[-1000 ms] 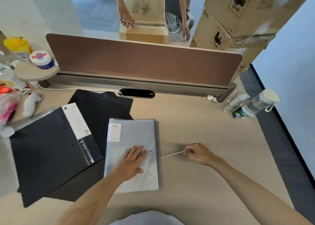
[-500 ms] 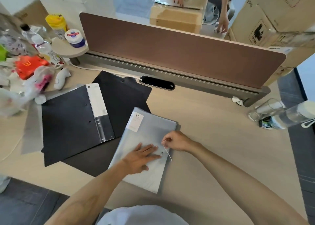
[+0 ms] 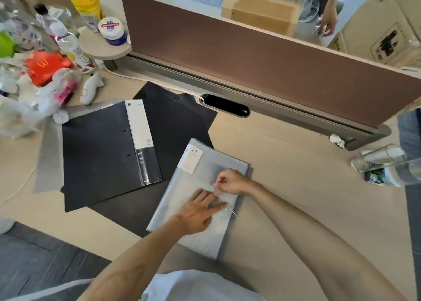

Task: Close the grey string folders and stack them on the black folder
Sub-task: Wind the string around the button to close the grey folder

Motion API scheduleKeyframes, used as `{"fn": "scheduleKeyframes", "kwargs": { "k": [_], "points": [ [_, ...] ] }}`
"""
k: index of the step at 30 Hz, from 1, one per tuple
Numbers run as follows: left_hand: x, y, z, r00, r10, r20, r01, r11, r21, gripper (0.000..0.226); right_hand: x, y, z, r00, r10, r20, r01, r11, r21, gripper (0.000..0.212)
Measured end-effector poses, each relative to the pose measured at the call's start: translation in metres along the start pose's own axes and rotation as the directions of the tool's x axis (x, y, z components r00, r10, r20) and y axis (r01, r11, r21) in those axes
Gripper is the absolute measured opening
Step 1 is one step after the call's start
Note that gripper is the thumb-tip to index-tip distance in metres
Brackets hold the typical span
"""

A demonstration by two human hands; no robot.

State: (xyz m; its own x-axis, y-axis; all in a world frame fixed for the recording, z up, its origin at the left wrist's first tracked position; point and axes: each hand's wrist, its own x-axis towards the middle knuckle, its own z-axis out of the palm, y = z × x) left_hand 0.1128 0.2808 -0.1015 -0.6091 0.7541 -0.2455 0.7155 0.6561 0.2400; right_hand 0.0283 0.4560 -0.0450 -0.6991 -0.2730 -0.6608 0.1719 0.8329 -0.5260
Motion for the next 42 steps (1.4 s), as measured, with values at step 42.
{"fn": "scheduleKeyframes", "kwargs": {
  "k": [42],
  "points": [
    [-0.01,-0.002,-0.035,0.979,-0.063,0.194,0.04,0.992,0.121,0.082,-0.094,0.063,0.053,0.92,-0.358,-0.161,0.245,0.844,-0.477,0.014]
  ]
}}
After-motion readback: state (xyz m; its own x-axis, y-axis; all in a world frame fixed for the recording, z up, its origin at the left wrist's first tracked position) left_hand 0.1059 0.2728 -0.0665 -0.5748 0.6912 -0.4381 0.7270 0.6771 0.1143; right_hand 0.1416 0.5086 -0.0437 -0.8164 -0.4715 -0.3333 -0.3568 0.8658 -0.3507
